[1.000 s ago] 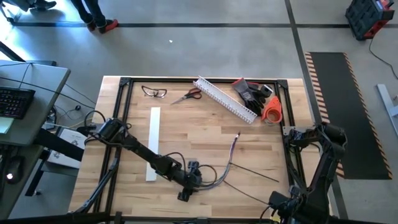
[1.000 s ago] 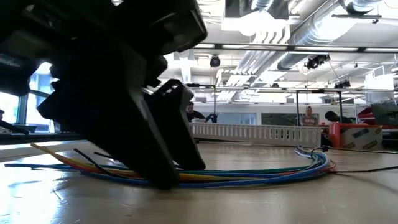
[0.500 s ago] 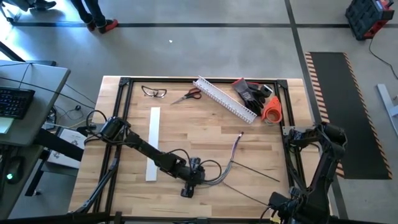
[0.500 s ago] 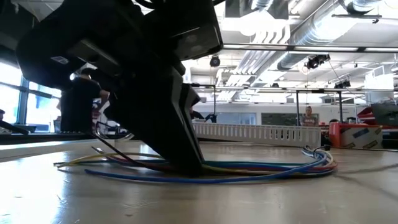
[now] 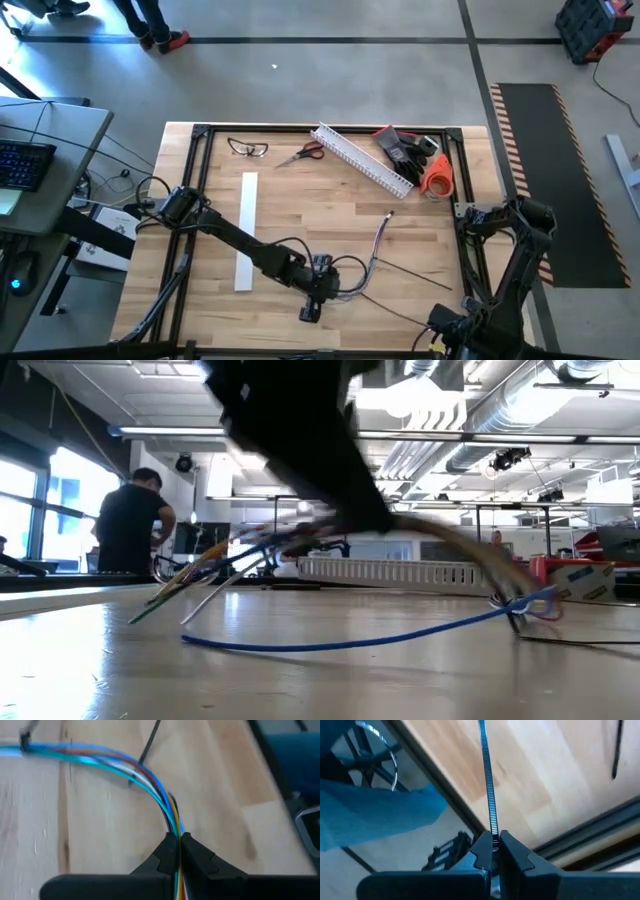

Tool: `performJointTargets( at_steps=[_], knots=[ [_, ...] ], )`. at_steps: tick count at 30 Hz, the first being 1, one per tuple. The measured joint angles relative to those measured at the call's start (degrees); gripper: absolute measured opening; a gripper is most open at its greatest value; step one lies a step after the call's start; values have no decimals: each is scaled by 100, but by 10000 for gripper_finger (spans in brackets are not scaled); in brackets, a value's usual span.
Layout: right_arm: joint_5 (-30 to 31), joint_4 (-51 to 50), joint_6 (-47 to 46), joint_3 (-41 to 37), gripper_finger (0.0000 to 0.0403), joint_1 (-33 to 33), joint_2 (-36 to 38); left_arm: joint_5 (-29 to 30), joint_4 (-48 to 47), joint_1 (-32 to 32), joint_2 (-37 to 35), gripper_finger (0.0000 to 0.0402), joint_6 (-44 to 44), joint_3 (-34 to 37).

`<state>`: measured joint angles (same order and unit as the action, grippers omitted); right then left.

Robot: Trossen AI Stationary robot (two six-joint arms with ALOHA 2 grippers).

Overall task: Ziptie cables
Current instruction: Wrap the black zip tie on the cable wires

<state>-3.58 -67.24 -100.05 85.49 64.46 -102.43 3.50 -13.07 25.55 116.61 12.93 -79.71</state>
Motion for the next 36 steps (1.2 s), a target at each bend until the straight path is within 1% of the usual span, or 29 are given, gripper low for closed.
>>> performJointTargets(
  at_steps=[6,8,13,17,20,24,28,31,33,35,36],
  knots=[
    [648,25,73,-2,0,-211,2,0,-22,34,-13,0,0,-41],
    [769,122,175,-4,0,-300,-17,3,-27,34,-13,0,-2,-43],
    [904,181,68,-7,0,-545,-277,23,-58,34,-13,0,-59,-43],
    [959,581,-21,-7,0,-795,-700,110,-75,34,58,6,-266,-47],
    [974,1180,382,-7,0,-1011,-1053,122,-204,30,90,32,-601,-47],
    [1208,2084,912,-7,0,-1325,-1481,241,-280,2,72,83,-757,-49],
    [1345,2437,1250,-7,0,-1718,-1774,301,-374,23,54,122,-988,-49],
    [1273,2405,1599,-7,1,-1959,-1876,905,-1040,118,46,131,-953,-56],
    [1388,2353,1730,-6,1,-2076,-1871,1376,-1535,199,48,128,-847,-49],
    [1405,2334,1824,-7,1,-2162,-1878,1630,-1924,247,48,118,-708,-49],
    [1457,2330,1885,-7,1,-2199,-1875,1660,-2096,250,48,111,-647,-49]
  ],
)
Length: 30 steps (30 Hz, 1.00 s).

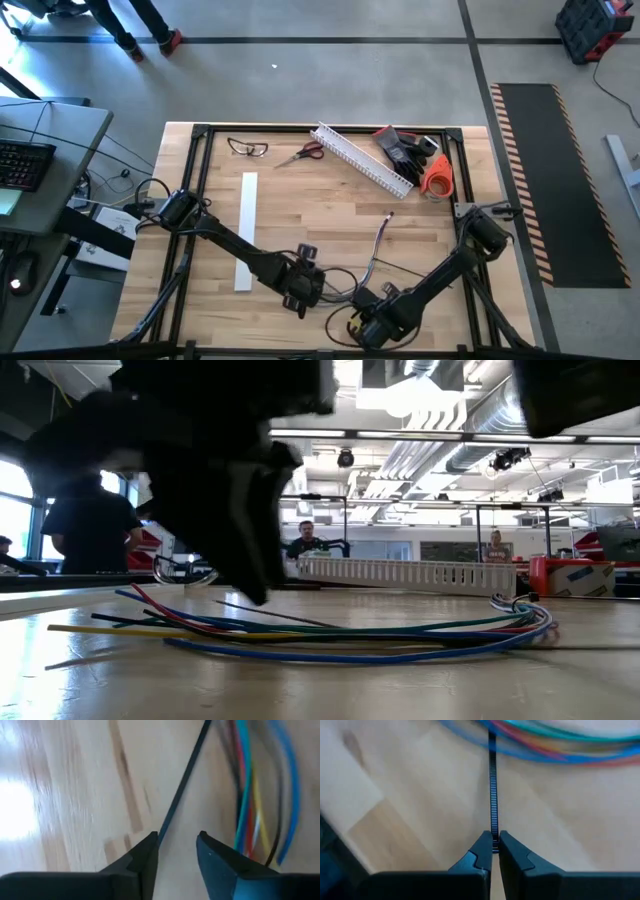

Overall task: Ziptie cables
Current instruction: Wrap the black zip tie on the cable wires

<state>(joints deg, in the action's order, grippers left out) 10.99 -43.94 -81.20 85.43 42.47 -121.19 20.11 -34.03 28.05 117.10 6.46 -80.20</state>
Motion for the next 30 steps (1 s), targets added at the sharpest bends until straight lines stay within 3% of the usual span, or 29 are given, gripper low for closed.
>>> performJointTargets(
  at_steps=[4,10,14,20,25,30],
  knots=[
    [-36,-49,23,0,2,-92,0,93,-12,-68,0,71,21,237],
    [-54,-77,-281,0,2,-51,0,-165,1913,-431,112,9,-582,1067],
    [-14,-36,-558,0,2,59,0,-134,2910,-725,143,5,-993,1236],
    [167,545,-364,0,9,76,0,-473,3648,-1054,232,1,-2109,1254],
    [287,763,280,0,65,106,0,-499,3965,-1173,243,0,-2502,1348],
    [-354,824,1094,0,153,110,9,-571,4117,-1181,243,0,-2511,1440]
  ],
)
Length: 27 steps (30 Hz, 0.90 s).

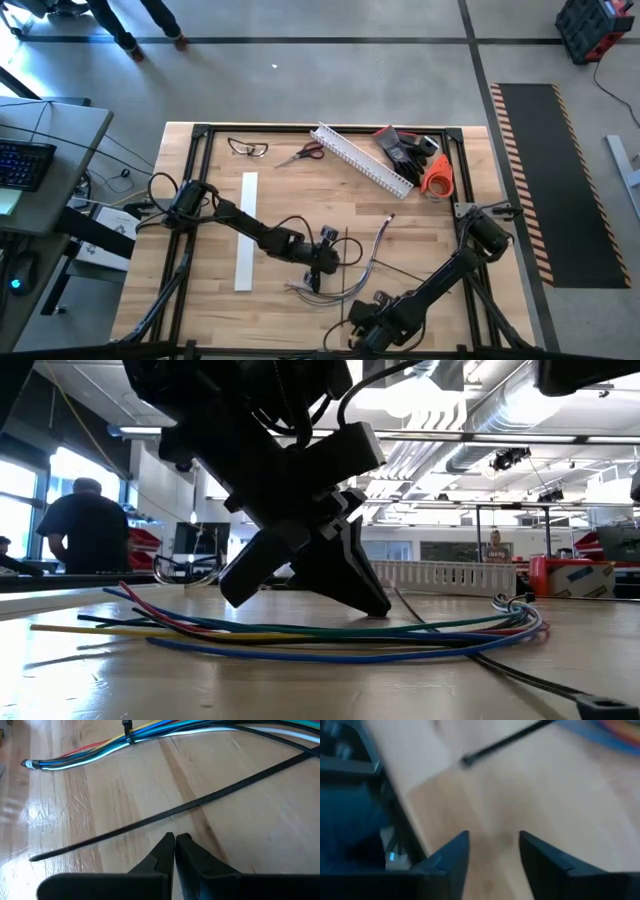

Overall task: Ziptie cables
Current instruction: Wrap the black zip tie on the cable wires

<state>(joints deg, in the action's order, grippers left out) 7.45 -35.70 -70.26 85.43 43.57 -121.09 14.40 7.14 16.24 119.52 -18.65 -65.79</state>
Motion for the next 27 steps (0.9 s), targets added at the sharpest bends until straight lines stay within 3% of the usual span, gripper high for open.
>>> performJointTargets(
  at_steps=[6,10,15,21,27],
  knots=[
    [-943,83,1346,0,244,-32,6,250,-72,91,-143,0,144,52],
    [-295,146,2825,0,264,-4,6,299,-249,269,-618,0,483,54],
    [-48,175,4357,0,259,-117,8,281,-833,571,-1138,0,1289,45],
    [-58,176,5668,0,231,-290,10,420,-908,1043,-1143,0,2669,41],
    [115,522,7280,0,195,-328,1,1577,-854,1721,-1064,0,3668,41]
  ],
)
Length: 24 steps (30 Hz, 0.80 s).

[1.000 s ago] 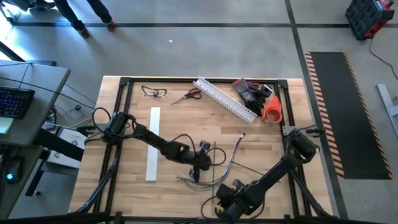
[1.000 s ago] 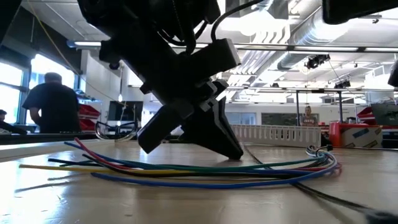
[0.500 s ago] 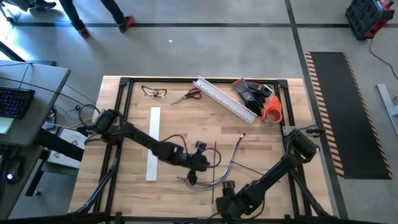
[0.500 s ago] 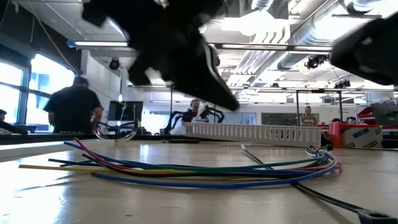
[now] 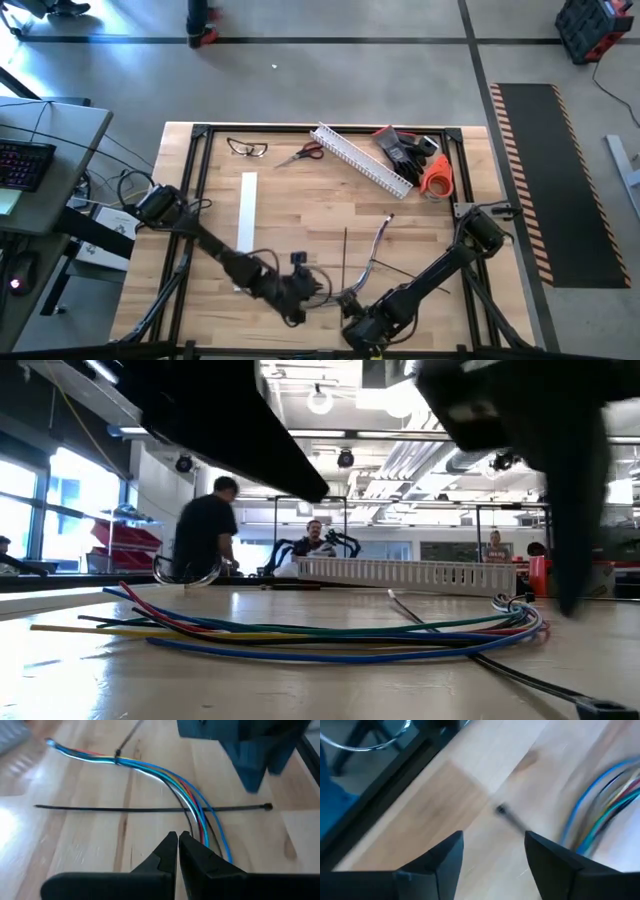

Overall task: Ziptie cables
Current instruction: Wrap the black zip tie on the cable wires

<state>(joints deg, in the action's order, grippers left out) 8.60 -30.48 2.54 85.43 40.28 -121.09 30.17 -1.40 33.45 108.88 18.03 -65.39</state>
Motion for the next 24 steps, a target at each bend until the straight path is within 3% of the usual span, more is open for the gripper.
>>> performJointTargets(
  at_steps=[4,9,13,19,24],
  knots=[
    [159,323,684,0,174,-149,-1,676,63,281,2,0,405,0],
    [-650,371,965,0,147,-409,-12,902,199,490,2,0,698,-2],
    [-1029,473,1714,2,127,-427,-190,948,218,578,2,0,788,-2],
    [-865,563,1709,33,95,-379,-507,998,286,610,2,0,825,-2],
    [-592,546,1580,27,36,-354,-503,1023,327,590,2,0,711,-2]
  ],
)
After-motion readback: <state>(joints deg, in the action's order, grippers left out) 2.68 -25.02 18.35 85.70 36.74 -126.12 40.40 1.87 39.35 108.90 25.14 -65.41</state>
